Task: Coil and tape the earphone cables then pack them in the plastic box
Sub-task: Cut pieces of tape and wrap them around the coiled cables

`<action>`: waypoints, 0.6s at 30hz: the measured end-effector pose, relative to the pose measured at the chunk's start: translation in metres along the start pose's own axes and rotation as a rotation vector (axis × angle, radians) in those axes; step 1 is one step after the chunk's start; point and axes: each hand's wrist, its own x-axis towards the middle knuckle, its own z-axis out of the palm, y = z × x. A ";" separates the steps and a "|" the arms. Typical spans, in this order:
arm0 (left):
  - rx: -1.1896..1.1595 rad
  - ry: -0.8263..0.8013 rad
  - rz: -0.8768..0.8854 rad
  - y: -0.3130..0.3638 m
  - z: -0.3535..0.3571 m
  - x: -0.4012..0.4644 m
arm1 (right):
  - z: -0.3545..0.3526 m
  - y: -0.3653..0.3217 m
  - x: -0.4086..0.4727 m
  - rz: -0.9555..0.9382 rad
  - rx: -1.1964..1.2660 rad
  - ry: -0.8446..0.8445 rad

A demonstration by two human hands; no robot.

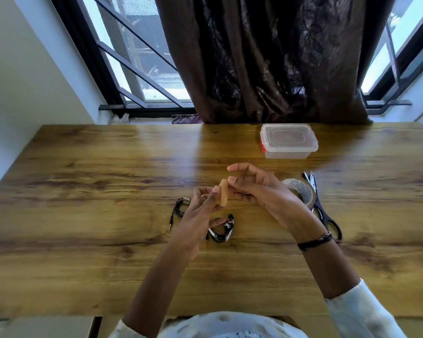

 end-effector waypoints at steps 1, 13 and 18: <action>0.013 0.001 0.007 0.001 -0.001 0.000 | 0.001 0.001 0.000 -0.002 -0.024 0.012; 0.131 -0.025 0.065 -0.003 -0.015 0.005 | 0.008 0.011 0.016 -0.041 -0.215 0.142; 0.148 -0.042 0.079 -0.009 -0.025 0.013 | 0.007 0.022 0.024 -0.008 -0.154 0.239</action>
